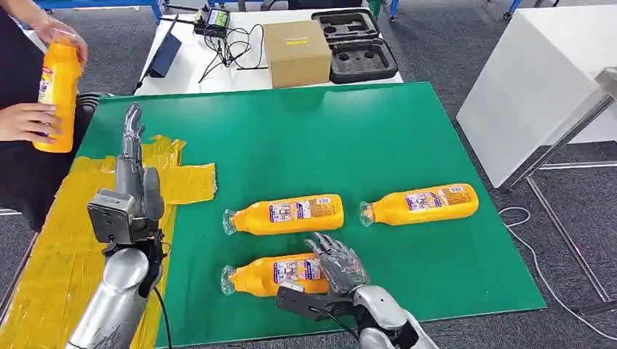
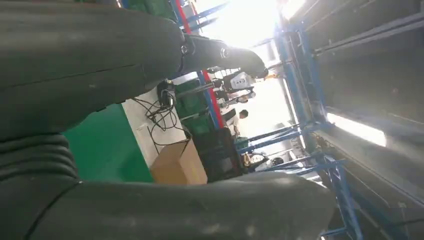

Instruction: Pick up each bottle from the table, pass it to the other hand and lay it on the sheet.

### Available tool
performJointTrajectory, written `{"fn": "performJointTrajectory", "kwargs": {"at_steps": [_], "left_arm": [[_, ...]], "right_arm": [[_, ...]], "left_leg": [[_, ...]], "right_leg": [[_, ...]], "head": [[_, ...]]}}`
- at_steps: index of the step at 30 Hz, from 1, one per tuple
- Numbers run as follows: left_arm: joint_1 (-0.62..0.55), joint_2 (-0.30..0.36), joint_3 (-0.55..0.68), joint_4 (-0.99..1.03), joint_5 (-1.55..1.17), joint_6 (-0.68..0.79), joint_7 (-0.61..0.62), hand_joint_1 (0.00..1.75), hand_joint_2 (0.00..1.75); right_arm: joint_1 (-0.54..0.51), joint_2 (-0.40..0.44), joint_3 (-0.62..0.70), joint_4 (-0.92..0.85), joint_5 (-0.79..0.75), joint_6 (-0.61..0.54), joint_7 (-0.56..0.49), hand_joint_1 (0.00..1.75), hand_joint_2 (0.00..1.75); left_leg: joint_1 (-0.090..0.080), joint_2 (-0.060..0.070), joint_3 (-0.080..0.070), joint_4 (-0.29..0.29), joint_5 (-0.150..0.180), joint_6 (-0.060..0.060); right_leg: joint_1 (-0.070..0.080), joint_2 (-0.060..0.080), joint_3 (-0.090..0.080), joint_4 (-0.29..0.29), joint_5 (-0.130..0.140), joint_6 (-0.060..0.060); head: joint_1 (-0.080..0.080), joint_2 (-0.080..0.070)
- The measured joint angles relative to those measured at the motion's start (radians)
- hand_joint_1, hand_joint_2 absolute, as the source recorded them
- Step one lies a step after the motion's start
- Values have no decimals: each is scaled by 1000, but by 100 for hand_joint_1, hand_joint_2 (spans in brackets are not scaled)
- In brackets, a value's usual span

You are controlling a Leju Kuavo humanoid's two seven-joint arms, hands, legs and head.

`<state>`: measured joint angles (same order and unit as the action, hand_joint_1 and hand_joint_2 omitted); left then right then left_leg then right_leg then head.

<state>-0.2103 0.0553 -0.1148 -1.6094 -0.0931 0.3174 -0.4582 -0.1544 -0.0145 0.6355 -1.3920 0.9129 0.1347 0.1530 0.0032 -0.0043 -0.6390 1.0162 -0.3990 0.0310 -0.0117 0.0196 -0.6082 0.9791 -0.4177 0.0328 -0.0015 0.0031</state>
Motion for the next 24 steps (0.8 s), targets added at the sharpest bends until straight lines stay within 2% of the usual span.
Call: {"fn": "performJointTrajectory", "kwargs": {"at_steps": [1,2,3,8,10,11,24], "left_arm": [[0,0,0,0,0,0,0,0,0],[0,0,-1,0,2,0,0,0,0],[0,0,-1,0,6,0,0,0,0],[-3,-1,-2,-1,20,-3,9,0,0],[-3,-2,-2,-2,20,-3,9,0,0],[-3,-1,-2,-2,20,-3,10,0,0],[-3,-10,11,-2,39,-18,16,0,0]], "right_arm": [[-3,2,0,8,3,1,2,0,175],[-5,4,0,15,15,6,8,37,175],[-8,7,1,22,25,13,14,175,175],[-39,23,14,93,134,45,50,175,175],[-49,28,22,118,166,43,56,175,175],[-54,29,25,128,172,43,57,175,175],[-51,42,-5,164,254,2,29,175,175]], "left_leg": [[0,0,0,0,0,0],[0,0,0,0,0,0],[0,0,1,0,0,0],[0,1,5,0,0,0],[0,0,8,0,-1,0],[0,0,10,0,-2,-2],[0,-1,12,0,-1,0]], "right_leg": [[0,0,0,0,0,0],[0,0,0,0,0,0],[0,0,0,0,0,0],[0,0,3,0,0,0],[0,0,-2,-1,-1,-1],[0,0,-1,-1,-4,-4],[0,0,7,0,-1,-2]], "head": [[0,0],[0,0],[0,0],[0,0],[0,0],[0,0],[0,0]]}}
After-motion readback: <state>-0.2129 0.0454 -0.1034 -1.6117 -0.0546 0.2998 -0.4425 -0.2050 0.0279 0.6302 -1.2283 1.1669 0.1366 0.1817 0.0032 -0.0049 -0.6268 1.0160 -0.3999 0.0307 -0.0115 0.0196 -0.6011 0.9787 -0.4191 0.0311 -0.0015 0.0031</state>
